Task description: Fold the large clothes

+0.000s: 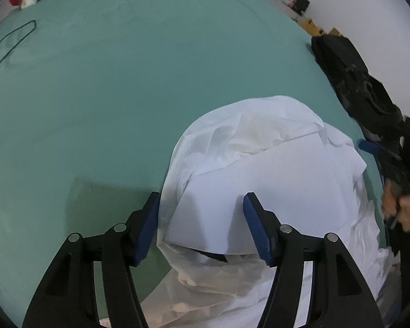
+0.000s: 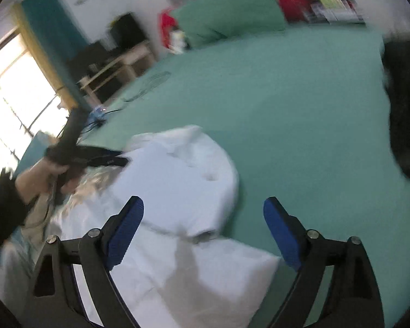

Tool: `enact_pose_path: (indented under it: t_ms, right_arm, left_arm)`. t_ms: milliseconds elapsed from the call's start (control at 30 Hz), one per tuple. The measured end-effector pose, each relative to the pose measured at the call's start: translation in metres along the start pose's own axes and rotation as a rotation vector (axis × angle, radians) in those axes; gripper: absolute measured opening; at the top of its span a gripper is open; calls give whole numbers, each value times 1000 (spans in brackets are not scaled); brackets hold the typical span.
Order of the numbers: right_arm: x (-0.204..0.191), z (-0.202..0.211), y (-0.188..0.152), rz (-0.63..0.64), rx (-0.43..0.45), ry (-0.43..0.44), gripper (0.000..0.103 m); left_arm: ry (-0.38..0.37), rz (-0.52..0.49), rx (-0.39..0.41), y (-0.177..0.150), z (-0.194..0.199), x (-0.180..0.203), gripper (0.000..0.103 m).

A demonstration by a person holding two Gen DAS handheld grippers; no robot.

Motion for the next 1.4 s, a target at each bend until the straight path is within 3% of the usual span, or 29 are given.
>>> enact_pose_path:
  t_ms: [100, 133, 167, 200, 233, 267, 400, 500, 600, 667, 800, 833, 867, 967, 1000, 1033, 1100, 1200, 1400]
  right_arm:
    - [8, -30, 0, -113, -130, 112, 89]
    - [5, -44, -6, -140, -212, 160, 89]
    - [0, -47, -4, -104, -203, 165, 84]
    - [-8, -50, -3, -60, -206, 177, 72]
    - [-15, -58, -8, -34, -252, 187, 37]
    - [-16, -70, -15, -5, -285, 129, 26]
    - [-40, -76, -28, 145, -315, 88, 17]
    - [-47, -76, -27, 284, -252, -29, 14]
    - [-53, -70, -13, 435, -139, -155, 12]
    - [-63, -66, -9, 572, -60, -246, 11]
    - [-84, -63, -20, 819, 50, -395, 11]
    - [-90, -61, -26, 897, 93, -445, 11]
    - [-93, -59, -33, 960, 120, -477, 11]
    - [-102, -54, -56, 1096, 192, -550, 11]
    - [-102, -52, -62, 1119, 216, -566, 11]
    - [-103, -49, -70, 1136, 233, -579, 11]
    - [-99, -46, -83, 1153, 262, -621, 12]
    - [-90, -38, -107, 1169, 238, -634, 15]
    - [-88, -14, -144, 1037, 114, -535, 15]
  left_arm:
    - [-5, -40, -50, -1, -4, 3, 64]
    - [-4, -52, -61, -2, -4, 3, 65]
    - [4, -45, -54, -1, -3, -1, 72]
    - [5, -47, -44, -1, -3, -1, 74]
    - [2, -52, -26, -1, -3, 1, 75]
    - [-2, -52, -2, -2, -2, -1, 77]
    - [-29, -25, 39, -1, 6, -11, 78]
    - [0, -21, 84, 6, 15, -20, 81]
    - [-32, -34, 21, 0, -1, -16, 83]
    - [-2, -103, 6, -2, -6, -6, 90]
    - [56, -115, -23, -6, -10, 3, 90]
    - [58, -119, -23, -6, -9, 7, 86]
    - [56, -131, -16, -7, -7, 12, 67]
    - [168, -196, 39, -11, 9, 21, 32]
    - [180, -207, 68, -12, 17, 25, 29]
    - [191, -214, 100, -16, 27, 28, 20]
    - [208, -205, 147, -25, 44, 34, 18]
    - [222, -191, 199, -48, 68, 43, 15]
    - [199, -199, 185, -96, 85, 82, 12]
Point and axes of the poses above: each gripper's, at about its wrist camera, not at the fingertips, and z roughly against the way its jaws point, x to its right, y to its top, the point moved 10 cm from there along -z, roughly the way its jaws point, and after that the axes turned 12 degrees about -z, right-handed, at the moved point
